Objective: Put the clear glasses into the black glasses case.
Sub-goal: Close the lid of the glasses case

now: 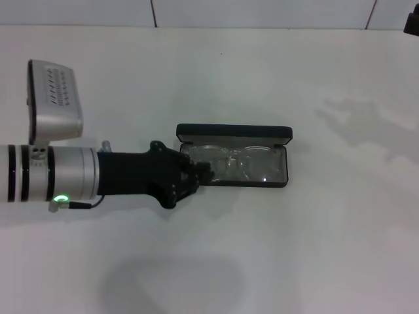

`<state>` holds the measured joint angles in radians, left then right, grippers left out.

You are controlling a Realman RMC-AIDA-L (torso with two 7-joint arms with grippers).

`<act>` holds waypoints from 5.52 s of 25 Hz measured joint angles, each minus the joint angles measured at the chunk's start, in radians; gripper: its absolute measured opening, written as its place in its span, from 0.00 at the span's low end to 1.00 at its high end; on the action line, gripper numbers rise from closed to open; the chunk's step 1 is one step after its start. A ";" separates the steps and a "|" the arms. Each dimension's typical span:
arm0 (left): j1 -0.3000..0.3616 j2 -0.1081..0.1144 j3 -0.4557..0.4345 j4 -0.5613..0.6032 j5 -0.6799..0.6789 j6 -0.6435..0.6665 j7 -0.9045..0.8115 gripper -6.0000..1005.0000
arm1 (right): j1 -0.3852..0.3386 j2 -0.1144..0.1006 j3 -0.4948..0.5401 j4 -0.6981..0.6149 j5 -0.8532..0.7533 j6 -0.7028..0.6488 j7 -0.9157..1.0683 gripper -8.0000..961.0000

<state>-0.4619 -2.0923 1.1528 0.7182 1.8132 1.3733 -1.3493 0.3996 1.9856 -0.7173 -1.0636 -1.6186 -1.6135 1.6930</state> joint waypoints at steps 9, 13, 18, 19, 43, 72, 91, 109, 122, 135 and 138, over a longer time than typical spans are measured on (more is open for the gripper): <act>-0.017 -0.003 0.123 -0.002 -0.001 -0.062 -0.024 0.12 | 0.019 -0.004 -0.004 0.038 0.000 0.022 -0.016 0.26; -0.029 -0.006 0.170 -0.009 -0.005 -0.115 -0.028 0.12 | 0.019 -0.008 0.001 0.054 0.004 0.017 -0.019 0.26; -0.035 -0.006 0.210 -0.009 -0.024 -0.158 -0.029 0.13 | 0.010 -0.006 0.002 0.054 0.010 0.013 -0.027 0.26; -0.035 -0.006 0.213 -0.010 -0.026 -0.165 -0.029 0.13 | 0.009 -0.006 0.002 0.054 0.011 0.013 -0.027 0.27; -0.066 -0.007 0.229 -0.072 -0.028 -0.257 -0.023 0.13 | 0.015 -0.002 0.004 0.058 0.013 0.012 -0.041 0.26; -0.051 -0.004 0.229 -0.065 -0.077 -0.275 -0.010 0.14 | 0.007 -0.001 0.004 0.067 0.017 0.004 -0.043 0.26; -0.049 -0.005 0.228 -0.076 -0.118 -0.313 -0.003 0.14 | 0.004 0.001 0.006 0.068 0.017 -0.016 -0.042 0.26; 0.027 0.004 0.226 0.118 -0.127 -0.094 -0.089 0.15 | -0.020 0.002 0.018 0.068 0.040 -0.031 -0.054 0.27; -0.043 0.005 0.080 0.216 -0.153 -0.002 -0.154 0.15 | -0.017 0.003 0.056 0.119 0.054 -0.090 -0.093 0.26; -0.236 0.003 0.085 -0.047 -0.043 -0.195 -0.137 0.26 | -0.054 0.004 0.056 0.159 0.094 -0.106 -0.122 0.26; -0.241 0.003 0.086 -0.062 -0.042 -0.212 -0.126 0.25 | -0.057 0.004 0.056 0.161 0.096 -0.106 -0.128 0.26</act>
<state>-0.7031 -2.0894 1.2389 0.6565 1.7712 1.1615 -1.4748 0.3426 1.9896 -0.6611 -0.9028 -1.5229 -1.7196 1.5645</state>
